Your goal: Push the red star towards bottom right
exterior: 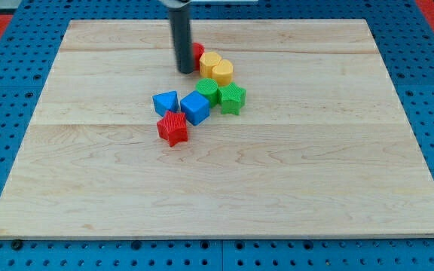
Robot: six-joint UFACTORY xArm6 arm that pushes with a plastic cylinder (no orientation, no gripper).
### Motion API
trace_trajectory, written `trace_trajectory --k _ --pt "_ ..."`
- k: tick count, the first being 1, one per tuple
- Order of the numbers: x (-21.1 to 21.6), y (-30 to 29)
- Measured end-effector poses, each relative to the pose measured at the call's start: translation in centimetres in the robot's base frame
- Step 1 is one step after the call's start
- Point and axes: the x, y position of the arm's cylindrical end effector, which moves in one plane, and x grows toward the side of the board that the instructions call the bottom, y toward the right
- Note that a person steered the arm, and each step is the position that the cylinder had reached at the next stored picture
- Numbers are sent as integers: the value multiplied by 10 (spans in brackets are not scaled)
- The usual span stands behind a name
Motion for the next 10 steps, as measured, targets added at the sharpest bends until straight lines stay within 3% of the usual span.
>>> trace_trajectory --k 2,3,4,7,8,10 --pt "16 -89" --pt "57 -118" --pt "104 -124" --pt "193 -99" --pt "197 -88" --pt "138 -89"
